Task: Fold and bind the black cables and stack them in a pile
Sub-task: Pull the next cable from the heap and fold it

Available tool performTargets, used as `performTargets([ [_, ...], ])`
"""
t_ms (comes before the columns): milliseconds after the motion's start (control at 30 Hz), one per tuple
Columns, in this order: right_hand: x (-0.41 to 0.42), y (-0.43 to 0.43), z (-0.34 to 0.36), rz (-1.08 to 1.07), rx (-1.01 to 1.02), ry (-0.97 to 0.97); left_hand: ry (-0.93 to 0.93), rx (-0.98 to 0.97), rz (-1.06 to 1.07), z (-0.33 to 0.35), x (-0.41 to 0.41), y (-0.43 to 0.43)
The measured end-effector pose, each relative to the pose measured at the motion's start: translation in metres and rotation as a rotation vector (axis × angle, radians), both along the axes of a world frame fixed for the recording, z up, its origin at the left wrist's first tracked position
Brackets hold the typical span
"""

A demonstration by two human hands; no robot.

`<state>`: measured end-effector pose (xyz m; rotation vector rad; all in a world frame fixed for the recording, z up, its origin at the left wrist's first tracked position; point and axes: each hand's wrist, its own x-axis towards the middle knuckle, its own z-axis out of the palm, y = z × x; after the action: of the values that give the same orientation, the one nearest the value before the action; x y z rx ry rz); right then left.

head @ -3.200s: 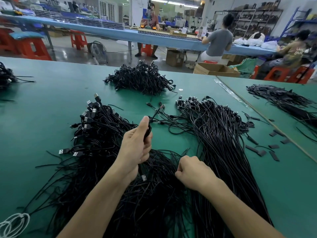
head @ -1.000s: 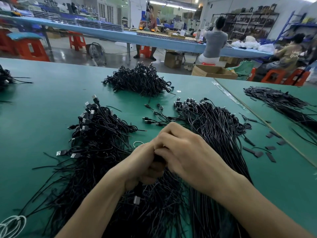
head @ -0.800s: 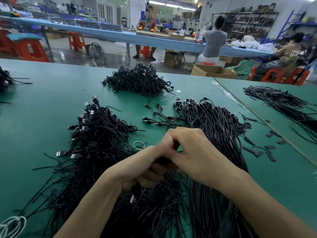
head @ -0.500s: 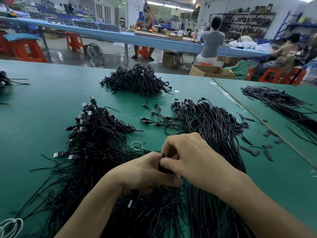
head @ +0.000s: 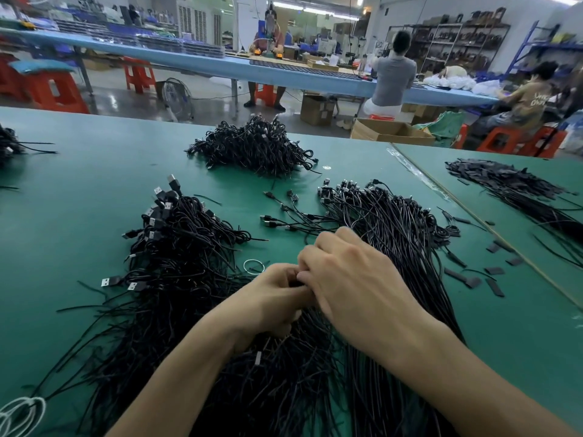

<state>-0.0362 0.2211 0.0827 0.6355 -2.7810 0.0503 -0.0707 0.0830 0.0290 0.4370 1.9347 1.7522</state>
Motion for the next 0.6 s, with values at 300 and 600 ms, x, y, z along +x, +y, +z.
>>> performTargets([
  [300,-0.018,-0.003,-0.015,-0.159,-0.607,0.083,-0.124,0.612,0.204,0.000,0.001,0.013],
  [600,-0.025,0.002,-0.026,-0.131,-1.284,-0.203,0.494,-0.016,0.591,-0.008,-0.008,0.003],
])
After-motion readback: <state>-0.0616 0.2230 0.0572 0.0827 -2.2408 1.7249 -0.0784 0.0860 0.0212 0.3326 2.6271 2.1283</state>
